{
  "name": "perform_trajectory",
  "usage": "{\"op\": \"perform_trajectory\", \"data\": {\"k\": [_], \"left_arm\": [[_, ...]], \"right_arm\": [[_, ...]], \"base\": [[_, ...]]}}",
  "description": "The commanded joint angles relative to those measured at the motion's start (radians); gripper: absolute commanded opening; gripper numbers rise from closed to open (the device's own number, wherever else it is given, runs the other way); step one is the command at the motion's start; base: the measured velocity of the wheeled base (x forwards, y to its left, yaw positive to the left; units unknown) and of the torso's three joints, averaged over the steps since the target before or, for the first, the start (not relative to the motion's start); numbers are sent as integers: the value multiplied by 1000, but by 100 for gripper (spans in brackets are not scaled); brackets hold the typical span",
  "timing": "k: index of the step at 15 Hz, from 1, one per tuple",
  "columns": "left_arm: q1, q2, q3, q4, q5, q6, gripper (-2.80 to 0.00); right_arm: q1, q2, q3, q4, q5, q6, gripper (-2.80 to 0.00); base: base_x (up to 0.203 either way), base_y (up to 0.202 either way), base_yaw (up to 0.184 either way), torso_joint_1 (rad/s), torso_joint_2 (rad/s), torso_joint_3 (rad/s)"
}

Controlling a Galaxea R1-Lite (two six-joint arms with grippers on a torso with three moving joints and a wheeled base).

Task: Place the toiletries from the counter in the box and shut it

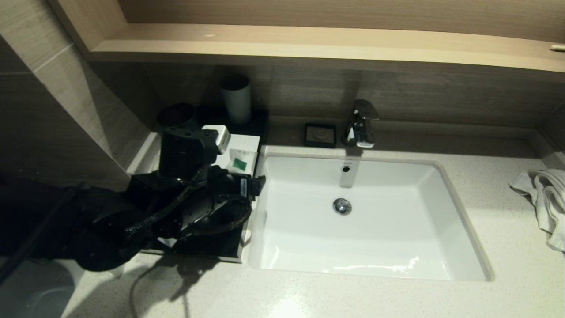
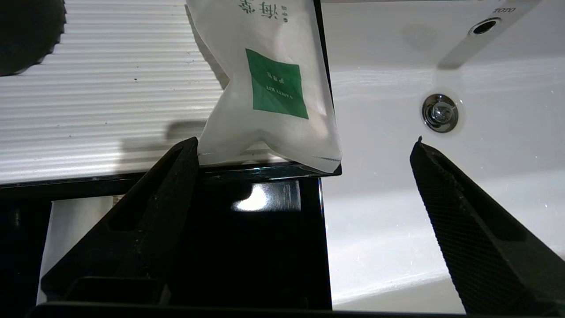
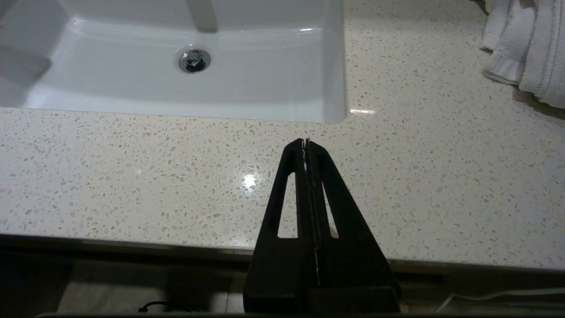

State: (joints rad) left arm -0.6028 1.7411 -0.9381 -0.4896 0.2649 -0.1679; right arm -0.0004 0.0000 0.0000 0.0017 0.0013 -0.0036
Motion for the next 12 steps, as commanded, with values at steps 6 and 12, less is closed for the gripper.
{"op": "perform_trajectory", "data": {"k": [6,12], "left_arm": [[0,5,-1,-3,2,-1,0],[1,11,-1,-4,14,6,-280]], "right_arm": [[0,0,0,0,0,-1,-280],[-1,0,0,0,0,-1,-280]], "base": [[0,0,0,0,0,0],[0,0,0,0,0,0]]}}
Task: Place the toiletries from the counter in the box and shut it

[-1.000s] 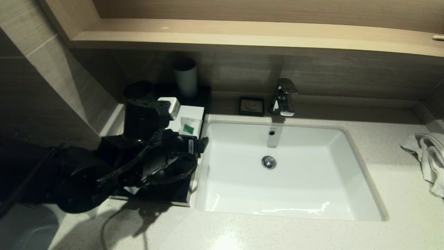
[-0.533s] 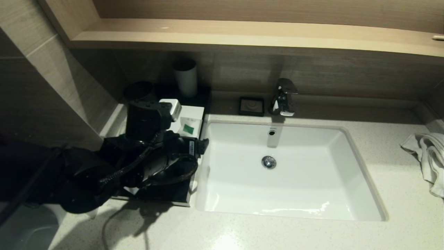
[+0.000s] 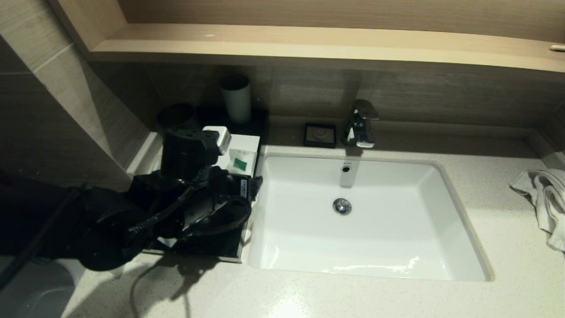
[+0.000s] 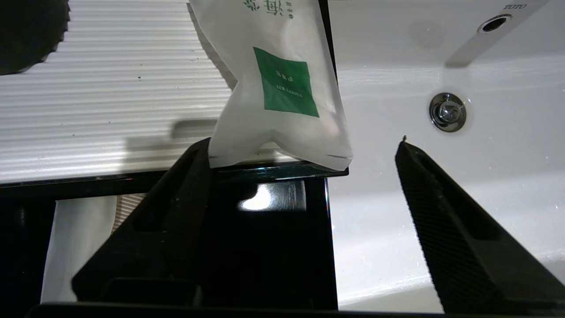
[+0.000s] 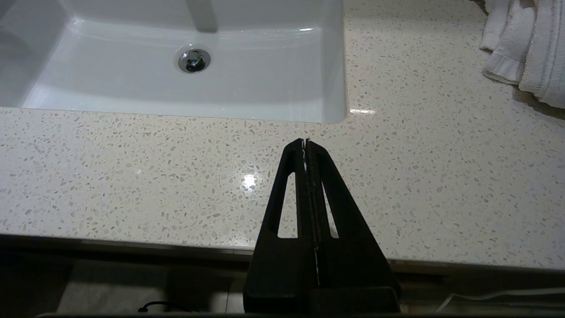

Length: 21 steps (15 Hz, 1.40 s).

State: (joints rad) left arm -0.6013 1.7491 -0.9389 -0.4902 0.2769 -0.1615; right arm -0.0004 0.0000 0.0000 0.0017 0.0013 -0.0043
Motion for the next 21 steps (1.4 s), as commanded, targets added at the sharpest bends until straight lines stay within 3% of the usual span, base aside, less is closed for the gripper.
{"op": "perform_trajectory", "data": {"k": [1,12,18,21], "left_arm": [[0,3,0,-4,2,0,-280],[9,-31,3,-2,4,0,-280],[20,-143,29,3,13,16,-280],[18,-219,101,10,19,22,-280]], "right_arm": [[-1,0,0,0,0,0,-280],[0,0,0,0,0,0,-280],[0,0,0,0,0,0,-280],[0,0,0,0,0,0,-280]], "base": [[0,0,0,0,0,0],[0,0,0,0,0,0],[0,0,0,0,0,0],[0,0,0,0,0,0]]}}
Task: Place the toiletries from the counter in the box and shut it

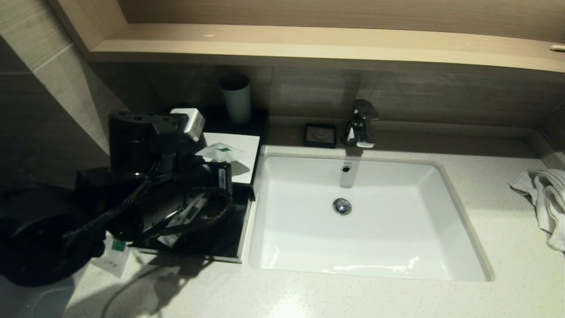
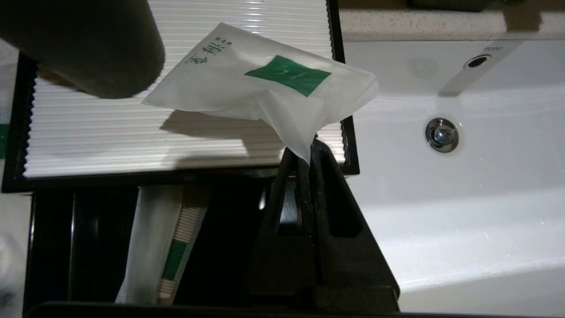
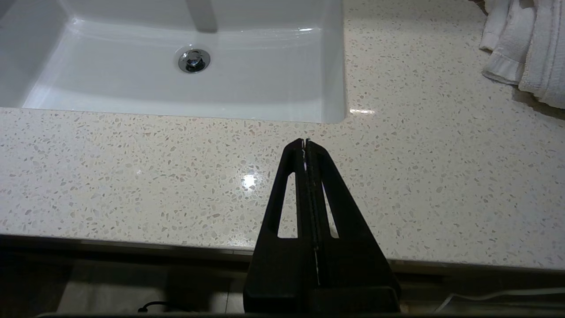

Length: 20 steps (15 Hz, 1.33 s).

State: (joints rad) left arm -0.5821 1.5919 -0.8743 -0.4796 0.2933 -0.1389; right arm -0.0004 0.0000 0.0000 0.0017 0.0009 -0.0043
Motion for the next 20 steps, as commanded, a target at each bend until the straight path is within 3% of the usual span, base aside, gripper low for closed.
{"op": "perform_trajectory", "data": {"k": [1,5,10,20], "left_arm": [[-1,-84,67,5,3,-1,-280],[-2,-146,187,13,1,-3,-280],[-13,-146,248,54,-12,-12,-280],[-31,-39,232,42,-22,-47,-280]], "right_arm": [[0,0,0,0,1,0,-280],[0,0,0,0,1,0,-280],[-1,0,0,0,1,0,-280],[0,0,0,0,1,0,-280]], "base": [[0,0,0,0,0,0],[0,0,0,0,0,0],[0,0,0,0,0,0],[0,0,0,0,0,0]]}}
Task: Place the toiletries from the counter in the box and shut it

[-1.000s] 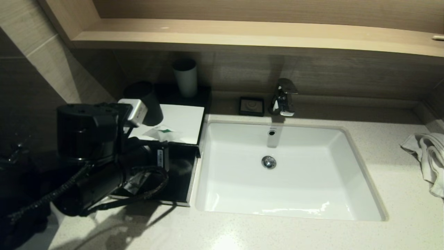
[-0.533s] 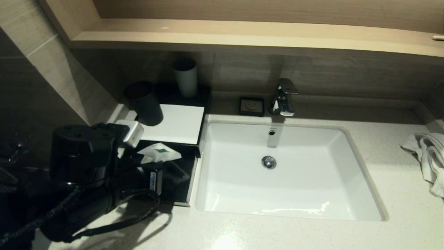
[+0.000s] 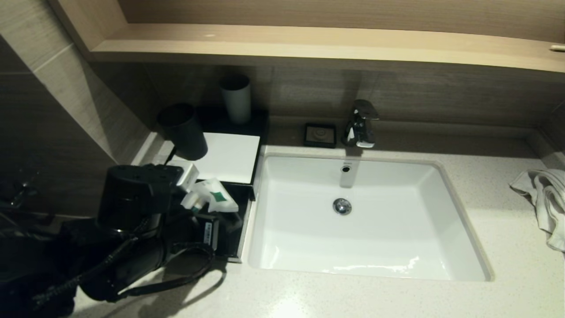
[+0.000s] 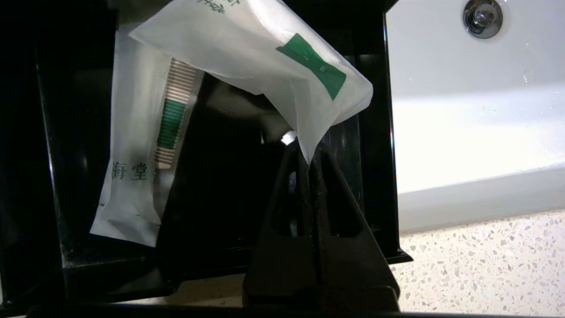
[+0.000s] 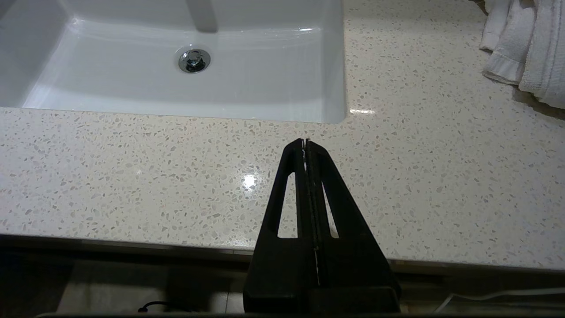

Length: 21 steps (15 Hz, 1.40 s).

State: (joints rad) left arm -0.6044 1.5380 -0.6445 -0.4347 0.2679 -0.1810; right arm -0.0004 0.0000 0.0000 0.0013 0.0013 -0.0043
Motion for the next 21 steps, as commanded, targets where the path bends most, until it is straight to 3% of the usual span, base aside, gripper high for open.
{"op": "perform_trajectory", "data": {"k": [1,11,21], "left_arm": [[-14,5,9,-3,5,-13,-280],[-20,-124,19,66,24,-26,-280],[-23,-28,34,55,16,-32,-280]], "right_arm": [[0,0,0,0,0,0,-280],[-1,0,0,0,0,0,-280],[0,0,0,0,0,0,-280]], "base": [[0,0,0,0,0,0],[0,0,0,0,0,0],[0,0,0,0,0,0]]}}
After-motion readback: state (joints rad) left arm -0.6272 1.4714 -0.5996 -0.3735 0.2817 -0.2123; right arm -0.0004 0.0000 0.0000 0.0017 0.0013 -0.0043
